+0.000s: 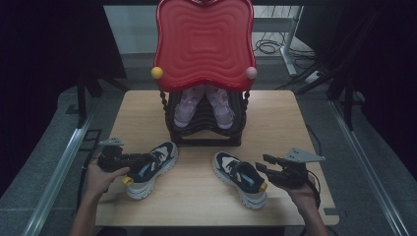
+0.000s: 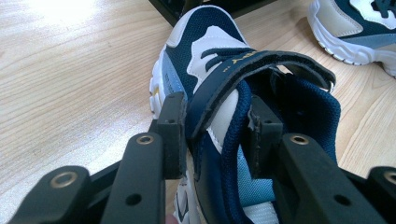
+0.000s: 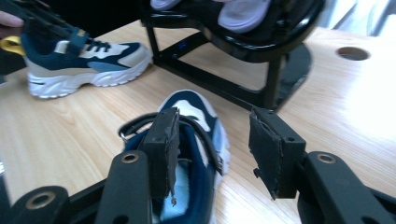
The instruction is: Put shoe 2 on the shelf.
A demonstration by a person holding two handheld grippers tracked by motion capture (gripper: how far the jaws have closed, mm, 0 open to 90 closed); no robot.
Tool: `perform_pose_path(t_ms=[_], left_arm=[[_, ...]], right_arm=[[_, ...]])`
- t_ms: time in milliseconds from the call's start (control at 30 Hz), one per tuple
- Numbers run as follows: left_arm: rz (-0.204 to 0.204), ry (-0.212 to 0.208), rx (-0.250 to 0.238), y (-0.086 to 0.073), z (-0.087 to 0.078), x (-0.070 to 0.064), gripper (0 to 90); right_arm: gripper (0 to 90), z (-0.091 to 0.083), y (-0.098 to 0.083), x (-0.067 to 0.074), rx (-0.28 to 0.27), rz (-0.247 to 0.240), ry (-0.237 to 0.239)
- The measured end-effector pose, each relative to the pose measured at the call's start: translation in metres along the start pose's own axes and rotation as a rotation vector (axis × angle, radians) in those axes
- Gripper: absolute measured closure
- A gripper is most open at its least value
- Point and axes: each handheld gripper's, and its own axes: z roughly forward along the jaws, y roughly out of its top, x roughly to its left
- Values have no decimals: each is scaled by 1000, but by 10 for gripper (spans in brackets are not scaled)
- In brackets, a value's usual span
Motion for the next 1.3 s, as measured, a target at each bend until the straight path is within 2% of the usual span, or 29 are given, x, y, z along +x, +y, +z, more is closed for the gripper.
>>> perform_pose_path(t_ms=[133, 267, 500, 800, 1000, 1200, 1300], left_arm=[[5, -1, 2, 0, 0, 0, 662], [4, 0, 5, 0, 0, 0, 668], [9, 6, 5, 0, 0, 0, 672], [11, 7, 3, 0, 0, -1, 672], [12, 7, 2, 0, 0, -1, 674], [18, 18, 2, -1, 0, -2, 703], [21, 30, -3, -1, 0, -3, 717]], right_arm=[[520, 10, 8, -2, 47, 9, 59], [520, 23, 15, -2, 125, -13, 89], [523, 41, 15, -7, 220, -3, 93], [549, 54, 6, -12, 287, 27, 143], [616, 59, 2, -17, 338, 46, 157], [671, 60, 2, -16, 336, 47, 144], [691, 58, 2, -15, 323, 71, 123]])
